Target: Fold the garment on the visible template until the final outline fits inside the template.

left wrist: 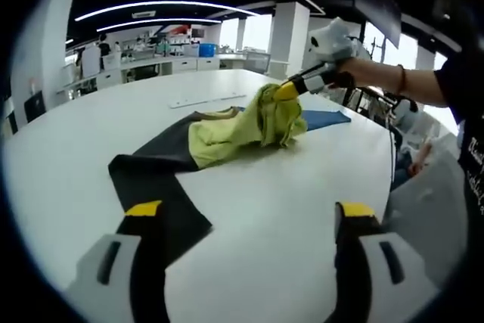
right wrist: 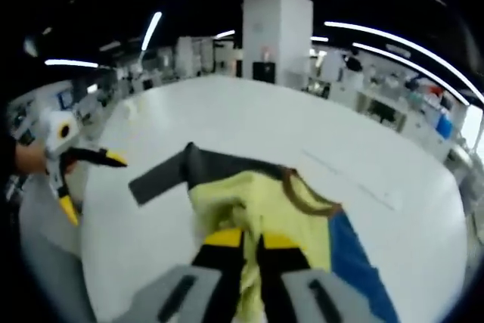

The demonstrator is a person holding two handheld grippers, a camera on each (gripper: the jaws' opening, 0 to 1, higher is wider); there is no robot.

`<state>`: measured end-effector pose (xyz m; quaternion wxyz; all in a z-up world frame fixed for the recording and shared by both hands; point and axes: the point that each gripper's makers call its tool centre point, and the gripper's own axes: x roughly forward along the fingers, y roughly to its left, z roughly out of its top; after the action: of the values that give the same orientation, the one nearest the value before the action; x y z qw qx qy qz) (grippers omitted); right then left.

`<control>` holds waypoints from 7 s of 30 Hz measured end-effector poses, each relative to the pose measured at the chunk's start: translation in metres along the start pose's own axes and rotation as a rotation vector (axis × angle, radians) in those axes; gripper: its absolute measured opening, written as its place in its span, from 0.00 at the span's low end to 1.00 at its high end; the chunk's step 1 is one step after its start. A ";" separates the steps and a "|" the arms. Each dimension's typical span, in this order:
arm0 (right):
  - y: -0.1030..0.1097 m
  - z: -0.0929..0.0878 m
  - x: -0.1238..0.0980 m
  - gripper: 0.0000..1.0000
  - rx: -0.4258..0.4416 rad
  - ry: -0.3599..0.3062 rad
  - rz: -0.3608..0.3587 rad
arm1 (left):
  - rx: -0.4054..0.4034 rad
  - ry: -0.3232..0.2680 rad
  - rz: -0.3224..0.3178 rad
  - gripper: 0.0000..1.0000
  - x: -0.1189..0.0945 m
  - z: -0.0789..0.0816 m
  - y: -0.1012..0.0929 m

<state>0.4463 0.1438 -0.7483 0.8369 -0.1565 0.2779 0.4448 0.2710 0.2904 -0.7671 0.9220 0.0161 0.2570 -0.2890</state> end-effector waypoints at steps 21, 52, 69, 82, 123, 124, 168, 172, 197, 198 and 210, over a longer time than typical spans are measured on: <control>-0.052 -0.040 0.042 0.03 0.105 0.125 -0.047 | -0.112 0.012 -0.010 0.86 0.005 -0.010 0.011; -0.028 -0.047 -0.004 0.51 0.258 0.110 -0.033 | -0.082 -0.053 -0.044 0.74 0.027 0.018 0.004; 0.024 -0.045 -0.036 0.51 0.234 0.052 0.013 | -0.049 -0.057 -0.143 0.60 0.075 0.040 -0.003; 0.060 -0.074 -0.017 0.38 0.261 0.099 0.089 | -0.051 -0.086 -0.142 0.49 0.120 0.060 0.009; 0.059 -0.101 0.013 0.09 0.178 0.164 -0.029 | -0.019 0.007 -0.244 0.04 0.200 0.036 -0.019; 0.060 -0.103 0.013 0.08 0.183 0.172 -0.029 | -0.010 0.014 -0.236 0.03 0.199 0.034 -0.017; 0.043 -0.114 -0.098 0.00 0.172 0.142 -0.081 | 0.040 -0.029 -0.165 0.00 0.077 0.068 -0.014; 0.042 -0.117 -0.109 0.00 0.145 0.152 -0.090 | 0.037 -0.020 -0.158 0.00 0.068 0.068 -0.016; 0.067 -0.148 -0.162 0.00 0.150 0.196 -0.071 | 0.065 0.161 -0.116 0.00 -0.006 0.008 -0.039; 0.067 -0.151 -0.165 0.00 0.151 0.203 -0.073 | 0.062 0.170 -0.113 0.00 -0.009 0.002 -0.037; 0.073 -0.184 -0.178 0.00 0.179 0.253 -0.091 | -0.013 0.252 -0.090 0.00 -0.029 -0.042 -0.044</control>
<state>0.2458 -0.0263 -0.7887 0.8251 -0.1484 0.4124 0.3566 0.2078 0.2765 -0.7846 0.8686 0.0347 0.3733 -0.3241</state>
